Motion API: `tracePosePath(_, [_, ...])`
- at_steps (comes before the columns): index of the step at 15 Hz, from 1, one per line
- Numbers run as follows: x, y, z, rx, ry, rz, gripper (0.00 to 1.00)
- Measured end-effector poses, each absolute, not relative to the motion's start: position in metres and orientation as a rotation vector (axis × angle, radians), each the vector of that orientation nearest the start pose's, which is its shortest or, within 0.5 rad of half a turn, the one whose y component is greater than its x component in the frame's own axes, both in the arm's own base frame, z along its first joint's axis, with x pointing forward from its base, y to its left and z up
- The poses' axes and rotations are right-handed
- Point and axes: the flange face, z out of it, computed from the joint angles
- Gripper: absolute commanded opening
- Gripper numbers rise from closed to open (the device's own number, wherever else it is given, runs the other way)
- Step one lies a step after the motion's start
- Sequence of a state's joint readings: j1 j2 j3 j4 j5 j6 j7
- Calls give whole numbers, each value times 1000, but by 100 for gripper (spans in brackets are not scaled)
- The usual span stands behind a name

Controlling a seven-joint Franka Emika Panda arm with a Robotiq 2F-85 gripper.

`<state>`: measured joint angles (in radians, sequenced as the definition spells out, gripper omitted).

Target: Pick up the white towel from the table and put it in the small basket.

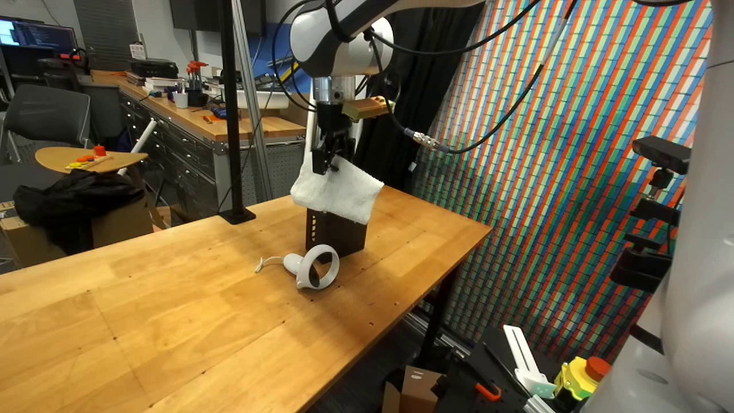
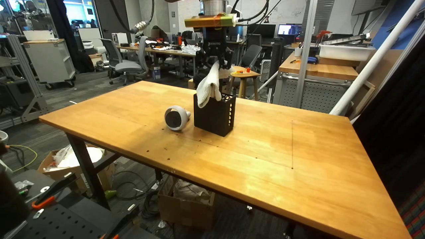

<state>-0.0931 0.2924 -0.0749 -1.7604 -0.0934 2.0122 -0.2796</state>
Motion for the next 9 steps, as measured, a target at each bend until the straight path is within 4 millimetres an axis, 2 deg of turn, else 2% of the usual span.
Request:
tracePosePath(4, [626, -108, 384, -3231, -168, 101, 0])
tracePosePath(9, [631, -105, 354, -3222, -148, 113, 0])
